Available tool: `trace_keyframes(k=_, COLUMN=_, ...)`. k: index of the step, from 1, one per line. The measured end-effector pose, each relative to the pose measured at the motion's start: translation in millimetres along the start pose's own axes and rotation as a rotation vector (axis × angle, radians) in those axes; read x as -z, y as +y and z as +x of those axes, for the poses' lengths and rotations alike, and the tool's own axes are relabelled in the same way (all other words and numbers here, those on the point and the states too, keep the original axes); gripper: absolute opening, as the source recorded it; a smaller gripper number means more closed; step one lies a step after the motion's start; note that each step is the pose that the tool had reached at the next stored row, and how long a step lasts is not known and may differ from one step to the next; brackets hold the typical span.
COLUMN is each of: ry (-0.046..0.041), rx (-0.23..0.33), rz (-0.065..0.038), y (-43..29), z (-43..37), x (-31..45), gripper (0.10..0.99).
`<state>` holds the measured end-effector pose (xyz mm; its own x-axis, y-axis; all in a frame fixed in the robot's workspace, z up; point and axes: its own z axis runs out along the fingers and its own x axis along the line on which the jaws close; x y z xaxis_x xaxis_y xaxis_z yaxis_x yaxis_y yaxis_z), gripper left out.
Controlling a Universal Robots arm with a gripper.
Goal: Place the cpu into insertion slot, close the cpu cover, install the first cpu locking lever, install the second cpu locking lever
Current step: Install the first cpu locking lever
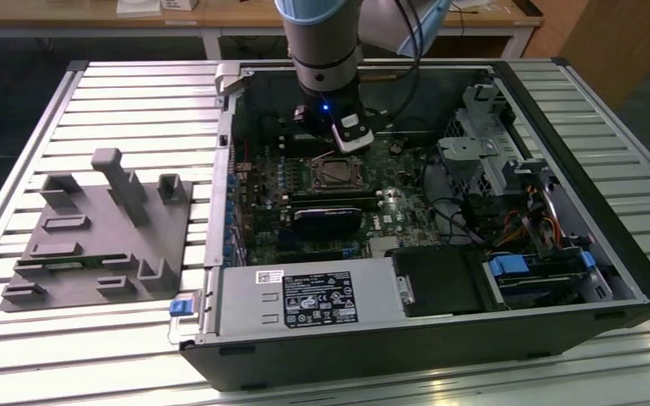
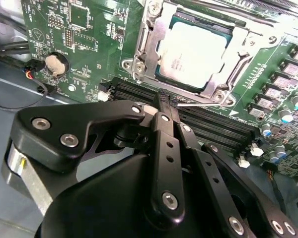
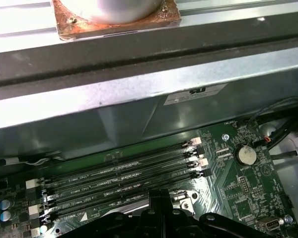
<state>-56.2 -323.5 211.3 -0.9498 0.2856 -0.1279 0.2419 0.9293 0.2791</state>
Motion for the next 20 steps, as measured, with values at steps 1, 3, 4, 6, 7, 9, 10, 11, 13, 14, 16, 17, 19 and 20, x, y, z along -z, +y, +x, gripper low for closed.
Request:
trace_keyframes(k=1, ry=-0.0001, rx=0.0, rz=0.0, y=0.0, z=0.0, x=0.0, gripper=0.106)
trace_keyframes(k=3, ry=-0.0002, rx=0.0, rz=0.0, y=0.0, z=0.1, x=0.0, gripper=0.106)
trace_keyframes(k=4, ry=-0.0021, rx=0.0, rz=0.0, y=-0.2, z=0.8, x=0.1, gripper=0.106)
trace_keyframes(k=6, ry=-0.0149, rx=0.004, rz=-0.004, y=-0.8, z=3.0, x=-0.2, gripper=0.106)
trace_keyframes(k=7, ry=-0.0226, rx=0.006, rz=-0.004, y=-1.1, z=3.8, x=-0.5, gripper=0.106)
trace_keyframes(k=9, ry=-0.0357, rx=0.01, rz=-0.002, y=-1.5, z=5.2, x=-1.4, gripper=0.106)
trace_keyframes(k=10, ry=-0.0404, rx=0.012, rz=-0.001, y=-1.6, z=5.7, x=-2.0, gripper=0.106)
trace_keyframes(k=11, ry=-0.0418, rx=0.012, rz=-0.001, y=-1.4, z=6.0, x=-2.4, gripper=0.106)
trace_keyframes(k=13, ry=-0.042, rx=0.013, rz=-0.001, y=-0.8, z=6.5, x=-3.3, gripper=0.106)
trace_keyframes(k=14, ry=-0.042, rx=0.013, rz=-0.001, y=-0.2, z=6.8, x=-3.9, gripper=0.106)
trace_keyframes(k=16, ry=-0.0421, rx=0.013, rz=-0.001, y=1.4, z=7.6, x=-4.9, gripper=0.106)
trace_keyframes(k=17, ry=-0.0421, rx=0.014, rz=-0.001, y=2.2, z=8.0, x=-5.4, gripper=0.106)
trace_keyframes(k=19, ry=-0.0426, rx=0.014, rz=0.001, y=3.5, z=8.5, x=-6.3, gripper=0.106)
trace_keyframes(k=20, ry=-0.0432, rx=0.015, rz=0.003, y=3.8, z=8.7, x=-6.8, gripper=0.106)
